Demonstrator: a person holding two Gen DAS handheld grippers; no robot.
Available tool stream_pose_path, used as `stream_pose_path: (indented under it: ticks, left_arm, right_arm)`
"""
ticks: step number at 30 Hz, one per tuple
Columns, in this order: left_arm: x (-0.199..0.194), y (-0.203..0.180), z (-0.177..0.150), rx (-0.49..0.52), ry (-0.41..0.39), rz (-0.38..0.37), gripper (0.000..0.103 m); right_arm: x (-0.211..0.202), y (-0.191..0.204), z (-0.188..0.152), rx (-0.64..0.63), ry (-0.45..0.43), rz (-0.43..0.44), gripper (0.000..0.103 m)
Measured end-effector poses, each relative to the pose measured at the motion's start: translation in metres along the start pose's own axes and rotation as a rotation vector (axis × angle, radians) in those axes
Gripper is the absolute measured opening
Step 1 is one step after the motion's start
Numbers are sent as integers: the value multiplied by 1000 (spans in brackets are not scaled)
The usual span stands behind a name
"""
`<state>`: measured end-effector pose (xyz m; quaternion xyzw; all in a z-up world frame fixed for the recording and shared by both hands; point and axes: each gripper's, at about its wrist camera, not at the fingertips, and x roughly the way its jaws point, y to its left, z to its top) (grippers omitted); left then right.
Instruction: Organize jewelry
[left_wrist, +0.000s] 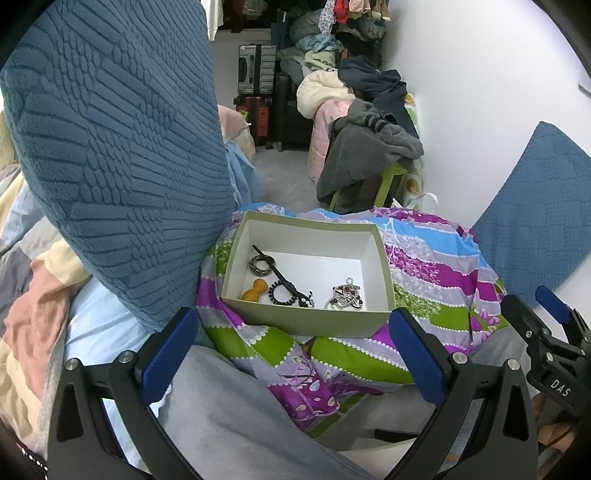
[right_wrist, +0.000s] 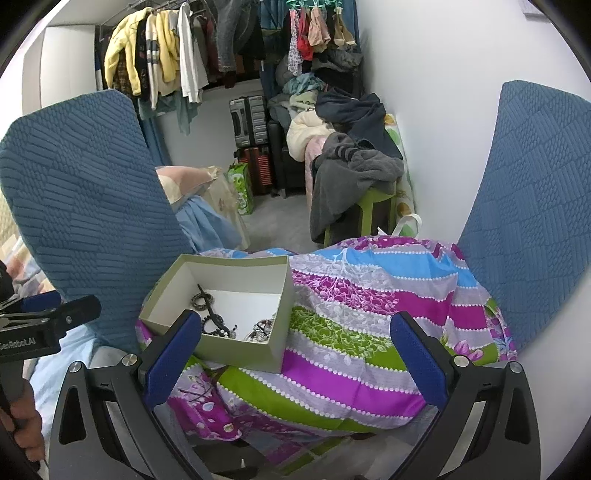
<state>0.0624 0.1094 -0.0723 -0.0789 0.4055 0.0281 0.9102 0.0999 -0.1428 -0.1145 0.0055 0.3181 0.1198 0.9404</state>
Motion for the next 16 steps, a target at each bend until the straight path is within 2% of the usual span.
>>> stream_pose_path:
  ticks: [16]
  left_arm:
    - [0, -1, 3, 7, -5, 3, 102]
  right_arm:
    - [1, 0, -1, -5, 7, 6, 102]
